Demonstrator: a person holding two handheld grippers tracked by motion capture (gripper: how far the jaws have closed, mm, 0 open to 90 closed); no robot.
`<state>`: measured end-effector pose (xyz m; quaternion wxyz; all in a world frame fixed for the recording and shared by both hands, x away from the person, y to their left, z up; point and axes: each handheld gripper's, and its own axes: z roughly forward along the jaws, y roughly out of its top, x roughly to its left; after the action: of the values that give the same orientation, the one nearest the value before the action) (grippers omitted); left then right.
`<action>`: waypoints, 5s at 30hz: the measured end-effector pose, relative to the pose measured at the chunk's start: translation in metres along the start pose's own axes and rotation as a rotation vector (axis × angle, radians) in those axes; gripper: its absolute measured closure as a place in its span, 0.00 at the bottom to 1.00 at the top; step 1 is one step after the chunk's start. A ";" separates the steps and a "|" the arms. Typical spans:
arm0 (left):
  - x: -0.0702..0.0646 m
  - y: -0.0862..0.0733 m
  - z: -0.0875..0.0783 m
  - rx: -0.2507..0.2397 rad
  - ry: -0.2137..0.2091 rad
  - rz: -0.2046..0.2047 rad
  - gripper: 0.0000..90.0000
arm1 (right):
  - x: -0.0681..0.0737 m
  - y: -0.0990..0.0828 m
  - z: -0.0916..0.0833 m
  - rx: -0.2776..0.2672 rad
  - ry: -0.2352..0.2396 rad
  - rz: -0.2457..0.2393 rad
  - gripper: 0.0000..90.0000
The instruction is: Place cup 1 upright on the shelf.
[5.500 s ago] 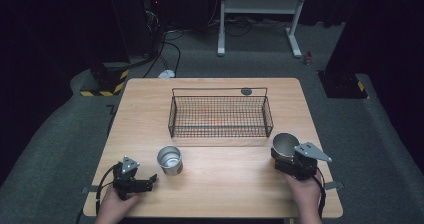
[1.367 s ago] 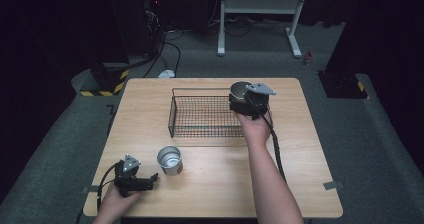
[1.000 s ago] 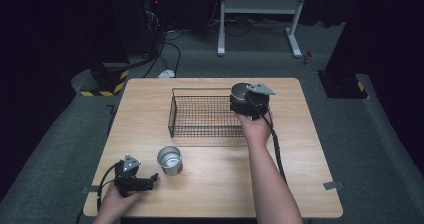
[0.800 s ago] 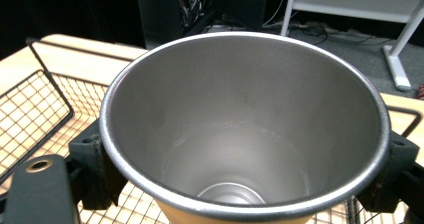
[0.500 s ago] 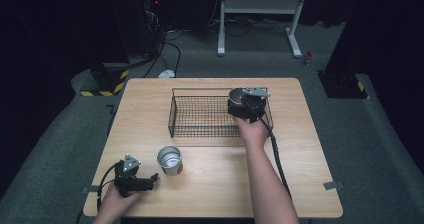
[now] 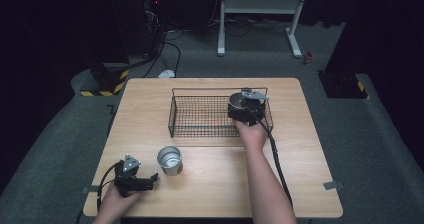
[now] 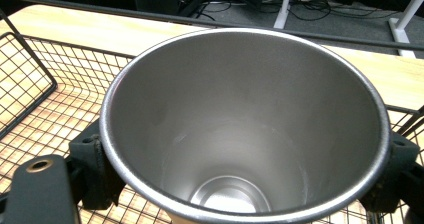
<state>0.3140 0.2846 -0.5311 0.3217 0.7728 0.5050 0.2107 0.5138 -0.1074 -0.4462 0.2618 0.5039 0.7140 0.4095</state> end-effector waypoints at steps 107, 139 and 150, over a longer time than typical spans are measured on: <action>0.000 0.000 0.000 0.000 0.000 0.000 0.01 | -0.001 -0.014 -0.005 0.046 -0.012 -0.021 0.10; 0.000 0.000 0.000 0.000 0.001 0.004 0.01 | 0.001 -0.027 -0.018 0.070 -0.010 -0.034 0.10; 0.000 0.000 0.000 0.000 0.001 0.006 0.01 | 0.003 -0.036 -0.038 0.055 0.017 -0.033 0.10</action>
<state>0.3144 0.2847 -0.5311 0.3210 0.7740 0.5029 0.2120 0.4644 -0.1223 -0.4562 0.2485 0.4957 0.7353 0.3897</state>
